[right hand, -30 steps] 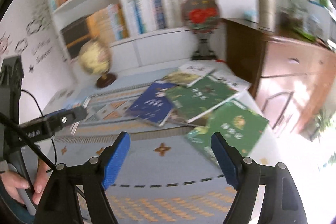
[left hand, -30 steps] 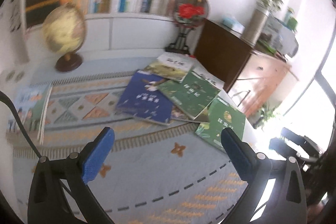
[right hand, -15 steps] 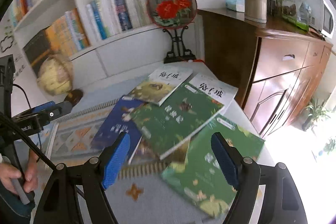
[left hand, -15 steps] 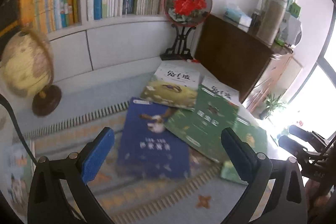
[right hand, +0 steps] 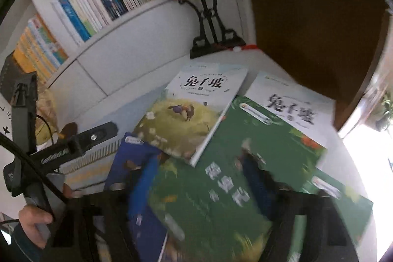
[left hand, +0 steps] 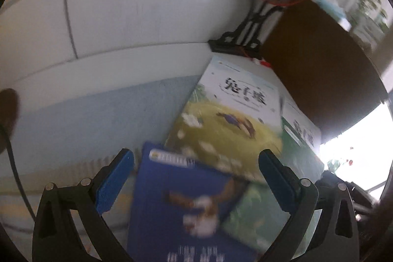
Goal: Organize books
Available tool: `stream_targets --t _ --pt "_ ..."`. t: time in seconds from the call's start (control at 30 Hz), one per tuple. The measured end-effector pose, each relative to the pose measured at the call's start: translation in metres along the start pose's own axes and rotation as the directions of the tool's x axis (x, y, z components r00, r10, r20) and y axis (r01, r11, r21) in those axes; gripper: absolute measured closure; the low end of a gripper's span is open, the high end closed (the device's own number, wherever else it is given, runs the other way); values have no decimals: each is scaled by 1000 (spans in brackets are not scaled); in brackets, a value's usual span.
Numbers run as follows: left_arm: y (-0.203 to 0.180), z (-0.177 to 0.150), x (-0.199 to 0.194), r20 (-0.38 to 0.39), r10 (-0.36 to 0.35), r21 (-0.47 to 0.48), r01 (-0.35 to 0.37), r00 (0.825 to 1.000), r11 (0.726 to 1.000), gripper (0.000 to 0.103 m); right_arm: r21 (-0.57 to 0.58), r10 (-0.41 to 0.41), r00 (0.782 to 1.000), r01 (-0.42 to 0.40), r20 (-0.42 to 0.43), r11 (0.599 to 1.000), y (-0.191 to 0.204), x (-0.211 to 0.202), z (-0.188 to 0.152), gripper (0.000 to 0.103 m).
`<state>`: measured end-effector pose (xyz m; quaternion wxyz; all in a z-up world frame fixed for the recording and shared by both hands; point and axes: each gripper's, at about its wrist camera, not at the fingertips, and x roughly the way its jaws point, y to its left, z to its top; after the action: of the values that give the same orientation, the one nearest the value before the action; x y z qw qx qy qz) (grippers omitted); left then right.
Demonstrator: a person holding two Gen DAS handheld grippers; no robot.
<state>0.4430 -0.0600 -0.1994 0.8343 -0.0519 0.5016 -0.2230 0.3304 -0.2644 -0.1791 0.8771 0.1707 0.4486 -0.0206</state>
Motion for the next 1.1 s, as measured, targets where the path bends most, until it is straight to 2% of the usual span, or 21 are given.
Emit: stream_targets --t 0.17,0.33,0.37,0.53,0.67,0.77,0.87,1.1 --pt "11 19 50 -47 -6 -44 4 999 999 2 31 -8 998 10 -55 999 -7 46 14 47" --pt "12 24 71 -65 -36 -72 32 997 997 1 26 -36 995 39 -94 999 -9 68 22 47" --pt "10 24 71 -50 -28 -57 25 998 998 1 29 -32 994 35 -103 999 -10 72 23 47" --pt "6 27 74 -73 -20 -12 20 997 1000 1 31 -25 994 28 -107 999 -9 79 27 46" --pt "1 24 75 -84 -89 14 91 993 996 1 -13 -35 994 34 -106 999 0 86 30 45" --pt "-9 22 77 -117 -154 31 158 981 987 1 -41 -31 994 26 -105 999 7 92 32 44" --pt "-15 21 79 -117 -118 54 125 986 991 1 -41 -33 994 29 -107 999 9 93 33 42" --pt "-5 21 77 -101 -192 -14 191 976 981 1 -43 -13 993 8 -118 999 3 92 36 42"
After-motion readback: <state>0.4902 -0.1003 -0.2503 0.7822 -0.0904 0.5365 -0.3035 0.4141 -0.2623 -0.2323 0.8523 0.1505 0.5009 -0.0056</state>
